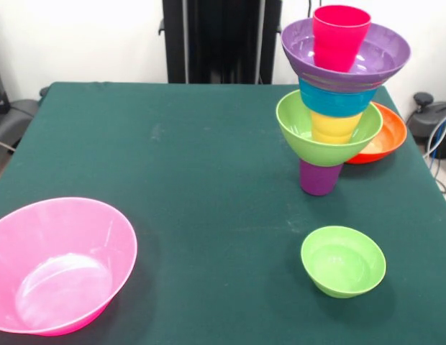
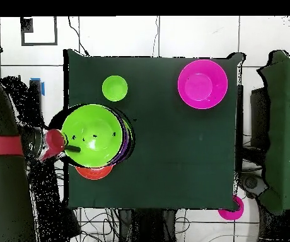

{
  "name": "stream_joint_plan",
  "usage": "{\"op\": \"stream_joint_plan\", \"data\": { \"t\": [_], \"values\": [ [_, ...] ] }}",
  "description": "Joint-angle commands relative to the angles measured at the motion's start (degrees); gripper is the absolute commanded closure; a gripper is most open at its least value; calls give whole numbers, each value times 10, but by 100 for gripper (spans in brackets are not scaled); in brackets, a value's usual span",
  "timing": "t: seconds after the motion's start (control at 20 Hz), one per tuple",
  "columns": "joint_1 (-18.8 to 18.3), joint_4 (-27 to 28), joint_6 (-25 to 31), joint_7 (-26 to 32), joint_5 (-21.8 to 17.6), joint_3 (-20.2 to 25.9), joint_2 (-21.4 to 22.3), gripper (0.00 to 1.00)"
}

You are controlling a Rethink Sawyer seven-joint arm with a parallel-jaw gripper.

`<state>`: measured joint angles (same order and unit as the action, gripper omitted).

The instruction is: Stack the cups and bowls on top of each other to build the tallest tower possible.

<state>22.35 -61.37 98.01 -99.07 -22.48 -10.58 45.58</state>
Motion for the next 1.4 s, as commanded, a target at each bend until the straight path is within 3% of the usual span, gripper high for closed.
{"op": "stream_joint_plan", "data": {
  "t": [0.05,0.6,0.9,1.4],
  "values": [
    [-38,-94,-123,-75,83,43,58,100],
    [-22,-63,-73,-63,85,24,45,100],
    [-7,-70,-90,-97,88,26,28,100],
    [1,-74,-97,-101,84,19,24,100]
  ]
}}
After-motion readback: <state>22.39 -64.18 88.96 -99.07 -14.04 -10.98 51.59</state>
